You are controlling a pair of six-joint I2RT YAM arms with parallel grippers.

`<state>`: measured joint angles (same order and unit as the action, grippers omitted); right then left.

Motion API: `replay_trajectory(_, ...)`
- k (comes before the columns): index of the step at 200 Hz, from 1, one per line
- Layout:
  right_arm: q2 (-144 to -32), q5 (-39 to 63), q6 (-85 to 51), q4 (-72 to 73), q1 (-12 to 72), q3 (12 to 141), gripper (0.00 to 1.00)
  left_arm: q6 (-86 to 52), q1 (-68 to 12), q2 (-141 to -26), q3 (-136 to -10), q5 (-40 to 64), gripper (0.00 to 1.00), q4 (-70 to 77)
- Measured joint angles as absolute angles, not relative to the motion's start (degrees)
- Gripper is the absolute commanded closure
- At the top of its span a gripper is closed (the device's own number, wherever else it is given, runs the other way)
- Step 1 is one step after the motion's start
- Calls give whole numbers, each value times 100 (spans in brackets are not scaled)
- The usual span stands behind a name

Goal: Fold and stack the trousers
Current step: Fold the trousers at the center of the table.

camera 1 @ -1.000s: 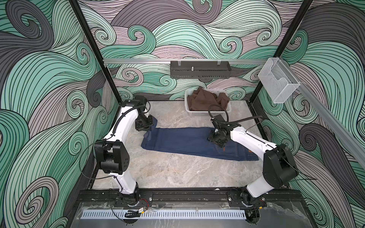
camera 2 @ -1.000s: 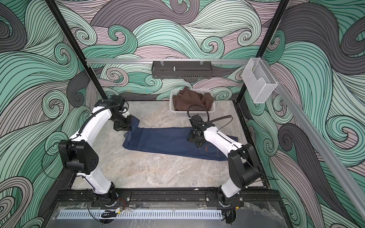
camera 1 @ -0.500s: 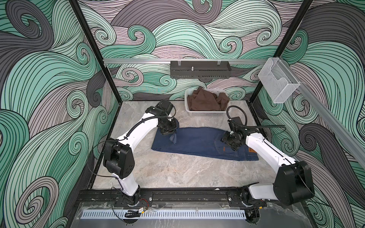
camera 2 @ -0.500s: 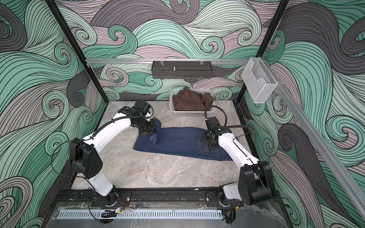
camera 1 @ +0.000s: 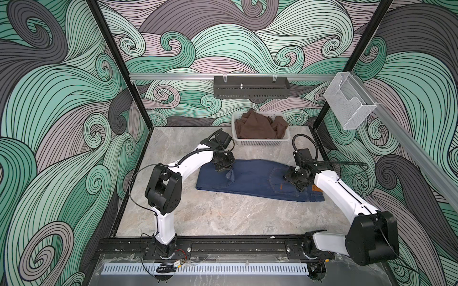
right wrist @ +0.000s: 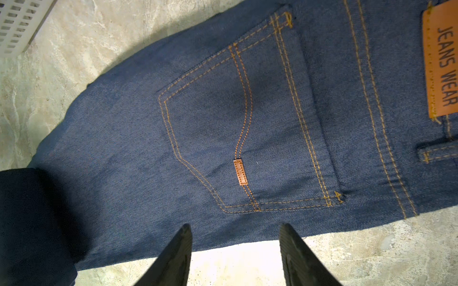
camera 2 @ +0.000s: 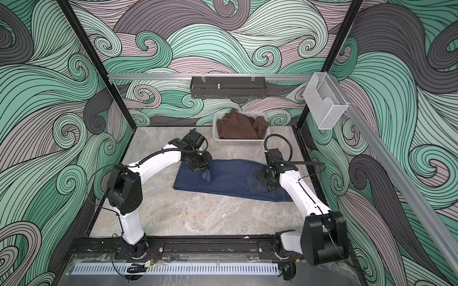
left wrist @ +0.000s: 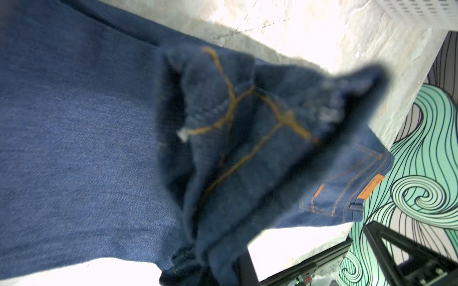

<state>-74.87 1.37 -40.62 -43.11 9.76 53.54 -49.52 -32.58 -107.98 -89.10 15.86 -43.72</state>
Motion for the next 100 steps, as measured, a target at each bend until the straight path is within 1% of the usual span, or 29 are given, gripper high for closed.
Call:
replay_trajectory(92, -7489, 156, -4038, -4316, 908, 5297, 42, -5120, -3470, -11369, -8978, 1540, 100, -4086)
replay_trajectory(100, -7489, 158, -4034, -4318, 908, 5293, 42, -5118, -3472, -11402, -8978, 1540, 94, -4086)
